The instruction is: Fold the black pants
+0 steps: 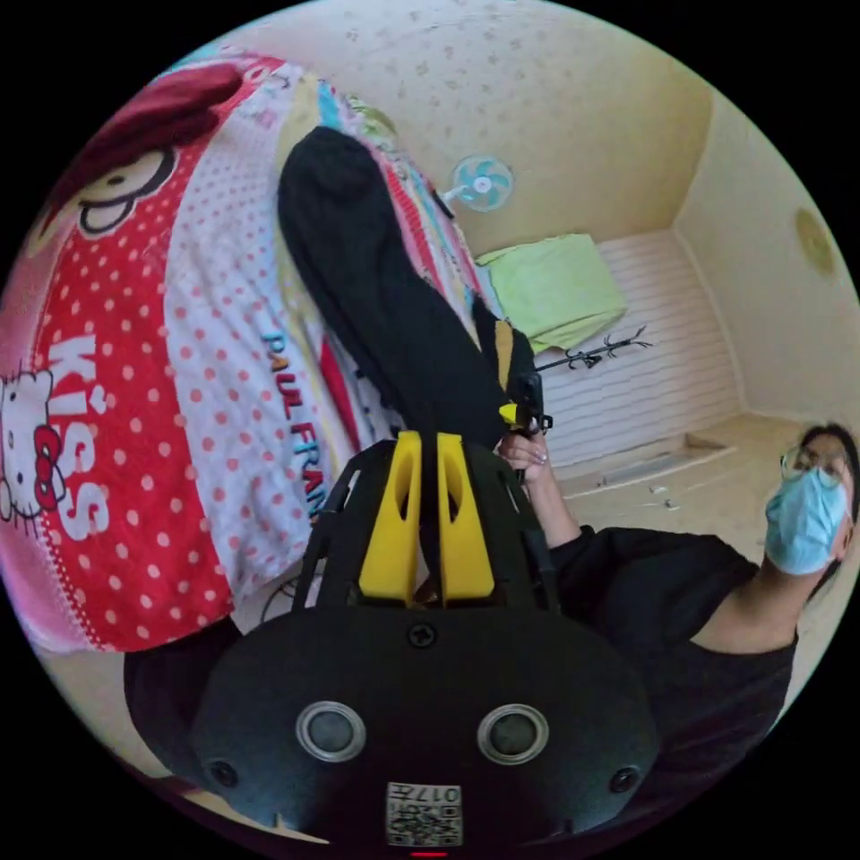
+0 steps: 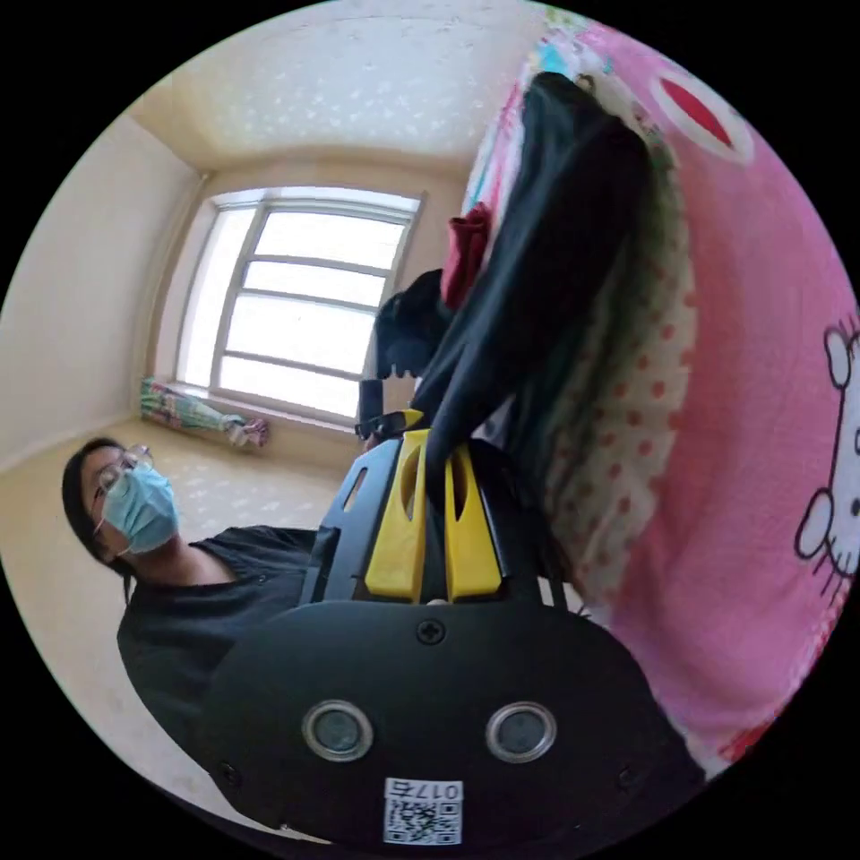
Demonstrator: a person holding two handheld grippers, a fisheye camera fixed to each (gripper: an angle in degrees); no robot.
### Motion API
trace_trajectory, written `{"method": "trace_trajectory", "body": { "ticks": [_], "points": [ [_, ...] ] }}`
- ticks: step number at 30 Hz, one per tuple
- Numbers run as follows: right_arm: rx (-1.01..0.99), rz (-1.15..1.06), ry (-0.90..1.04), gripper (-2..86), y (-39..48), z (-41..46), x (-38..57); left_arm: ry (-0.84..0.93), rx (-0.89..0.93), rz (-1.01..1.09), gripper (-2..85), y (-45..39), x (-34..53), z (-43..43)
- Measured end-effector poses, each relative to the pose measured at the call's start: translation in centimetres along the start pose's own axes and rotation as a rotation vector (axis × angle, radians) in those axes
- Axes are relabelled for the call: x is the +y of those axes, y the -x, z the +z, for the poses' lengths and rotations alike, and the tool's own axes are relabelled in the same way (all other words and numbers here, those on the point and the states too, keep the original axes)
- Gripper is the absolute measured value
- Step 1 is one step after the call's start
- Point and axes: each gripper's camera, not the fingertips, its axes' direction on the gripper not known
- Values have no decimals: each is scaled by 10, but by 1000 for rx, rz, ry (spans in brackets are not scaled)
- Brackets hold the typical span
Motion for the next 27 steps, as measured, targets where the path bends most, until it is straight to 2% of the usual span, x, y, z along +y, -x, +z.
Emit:
{"method": "trace_trajectory", "body": {
  "ticks": [8, 12, 15, 19, 27],
  "points": [
    [0, -683, -96, -1, 275, -54, 48, -378, 160, 667, 32, -234, 77, -120],
    [-5, -893, -188, -1, 386, -78, 62, -541, 211, 834, 24, -313, 93, -158],
    [23, -892, -219, -1, 430, -87, 50, -627, 194, 852, 19, -358, 91, -171],
    [83, -782, -258, -1, 432, -91, 11, -695, 90, 762, 15, -376, 54, -170],
    [385, -464, -298, -1, 339, -80, -155, -558, -156, 482, 14, -320, -116, -133]
  ]
}}
